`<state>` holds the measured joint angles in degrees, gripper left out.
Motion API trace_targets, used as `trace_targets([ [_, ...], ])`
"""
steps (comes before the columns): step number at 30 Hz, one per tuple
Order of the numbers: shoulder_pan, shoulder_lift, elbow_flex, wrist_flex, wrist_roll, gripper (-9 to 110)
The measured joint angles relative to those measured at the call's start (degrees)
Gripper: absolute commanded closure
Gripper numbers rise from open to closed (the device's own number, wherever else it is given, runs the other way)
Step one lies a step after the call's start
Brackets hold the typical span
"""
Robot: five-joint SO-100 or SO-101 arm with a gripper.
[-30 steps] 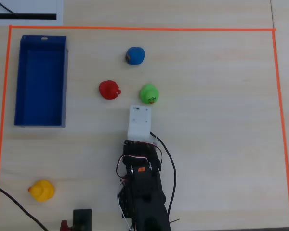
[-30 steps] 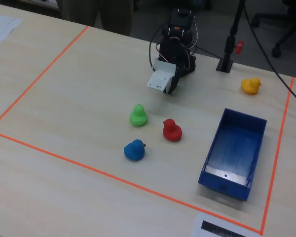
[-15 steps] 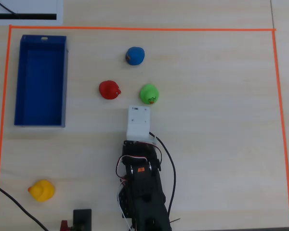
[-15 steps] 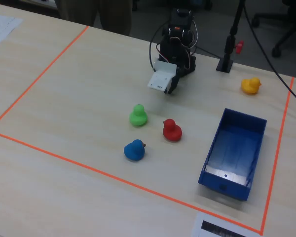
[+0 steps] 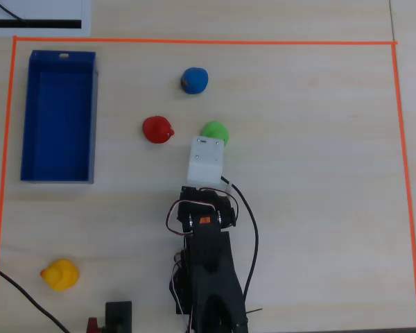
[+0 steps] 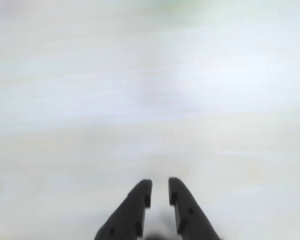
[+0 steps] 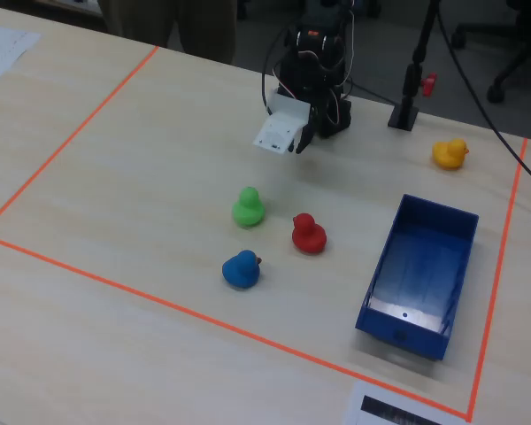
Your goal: Grasp yellow duck and put it into box.
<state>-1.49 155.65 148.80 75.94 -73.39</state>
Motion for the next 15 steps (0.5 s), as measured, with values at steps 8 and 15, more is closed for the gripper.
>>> trace_targets([
  [8,-4.04,-11.78,-27.95,19.78,-3.25,87],
  [15,-16.96,-11.43,-37.44,23.73,3.78,75],
])
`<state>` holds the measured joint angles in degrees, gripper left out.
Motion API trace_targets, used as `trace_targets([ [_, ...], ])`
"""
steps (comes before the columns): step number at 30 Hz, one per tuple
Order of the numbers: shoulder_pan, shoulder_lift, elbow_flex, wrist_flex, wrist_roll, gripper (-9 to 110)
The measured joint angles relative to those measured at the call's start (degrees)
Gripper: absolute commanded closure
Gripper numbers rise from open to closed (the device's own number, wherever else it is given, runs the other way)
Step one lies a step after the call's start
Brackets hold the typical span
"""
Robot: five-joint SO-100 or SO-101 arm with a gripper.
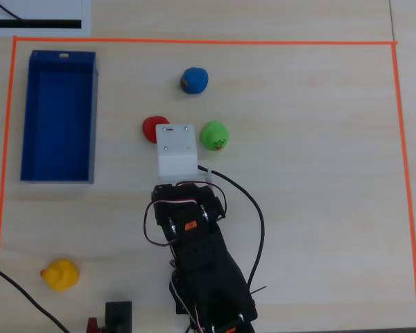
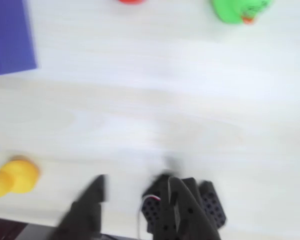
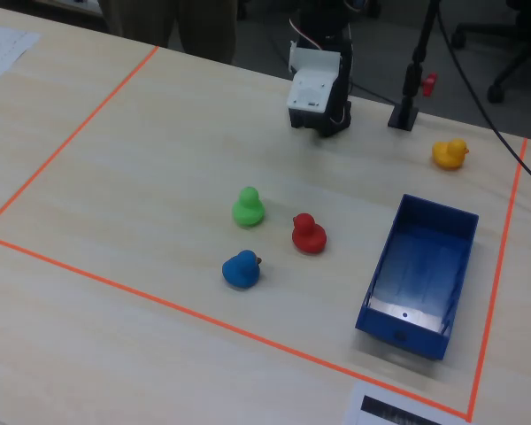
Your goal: Grasp yellow duck and put it into box.
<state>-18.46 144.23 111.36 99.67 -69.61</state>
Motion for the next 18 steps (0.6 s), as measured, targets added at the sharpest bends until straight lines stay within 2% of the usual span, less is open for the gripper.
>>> trace_targets([
  [5,-9.40,-1.05,-1.85,0.00,7.91,73],
  [18,-43.59,-10.46,-1.85,0.00,28.04,71],
])
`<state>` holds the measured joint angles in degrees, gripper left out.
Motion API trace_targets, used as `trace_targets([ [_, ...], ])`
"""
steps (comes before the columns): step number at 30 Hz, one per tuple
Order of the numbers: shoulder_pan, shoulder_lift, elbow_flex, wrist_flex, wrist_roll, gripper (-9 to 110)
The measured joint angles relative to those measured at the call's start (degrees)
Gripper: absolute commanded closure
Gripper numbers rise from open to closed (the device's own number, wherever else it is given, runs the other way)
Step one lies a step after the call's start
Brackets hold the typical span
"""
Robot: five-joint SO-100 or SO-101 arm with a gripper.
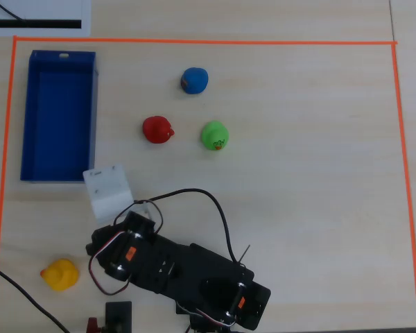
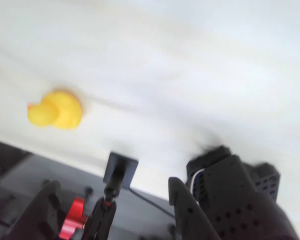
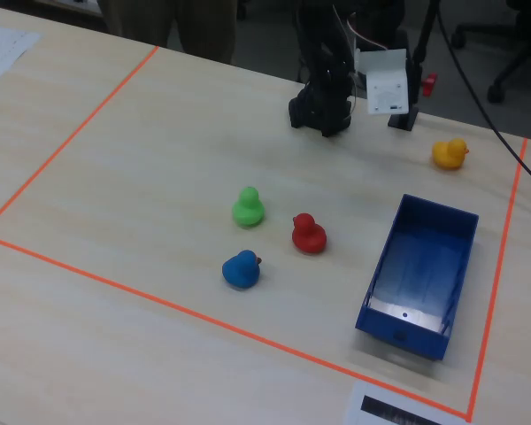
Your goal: Grasp yellow duck and put it into box.
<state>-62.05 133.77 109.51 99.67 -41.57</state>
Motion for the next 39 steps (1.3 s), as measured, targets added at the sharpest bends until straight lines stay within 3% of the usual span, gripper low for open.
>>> trace_targets([
  [8,-14.41,-9.58,-5.71,-0.18,9.58,70],
  [23,-16.52,-18.98,-10.02,-8.96,13.54,68],
  [39,-22.06,-26.02,-8.26,-23.82,11.34,67],
])
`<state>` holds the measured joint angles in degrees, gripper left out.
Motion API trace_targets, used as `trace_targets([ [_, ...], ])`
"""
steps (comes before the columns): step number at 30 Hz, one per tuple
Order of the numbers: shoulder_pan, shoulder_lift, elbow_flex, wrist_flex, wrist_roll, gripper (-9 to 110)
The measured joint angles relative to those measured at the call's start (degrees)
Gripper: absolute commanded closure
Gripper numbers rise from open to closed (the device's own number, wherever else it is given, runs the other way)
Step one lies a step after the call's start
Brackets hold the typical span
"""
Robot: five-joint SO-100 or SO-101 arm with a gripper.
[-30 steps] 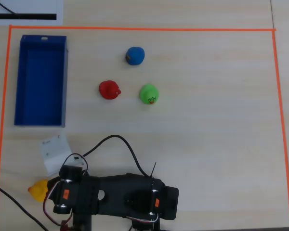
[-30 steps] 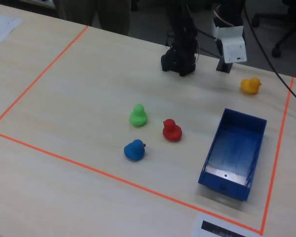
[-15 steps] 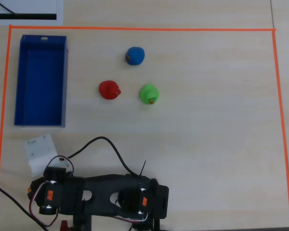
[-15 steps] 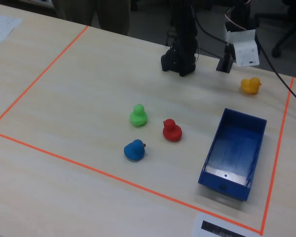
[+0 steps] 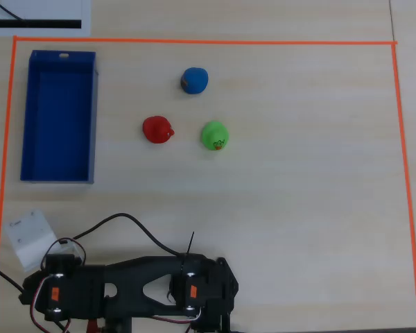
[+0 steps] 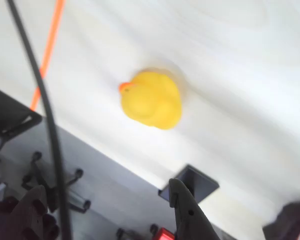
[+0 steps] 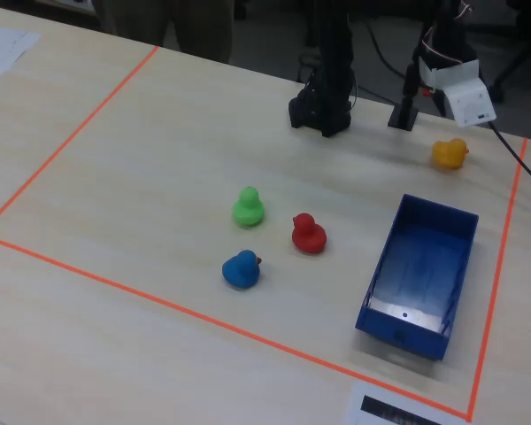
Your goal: Grasp yellow duck and put it into box.
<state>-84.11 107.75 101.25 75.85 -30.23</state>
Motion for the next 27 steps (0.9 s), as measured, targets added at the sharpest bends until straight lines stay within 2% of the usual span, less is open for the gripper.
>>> trace_targets([
  [14,4.39,-0.18,8.17,-12.57,-6.24,66],
  [20,9.84,-0.18,8.17,-13.10,-9.76,66],
  [27,10.28,0.62,15.12,-15.73,-10.55,66],
])
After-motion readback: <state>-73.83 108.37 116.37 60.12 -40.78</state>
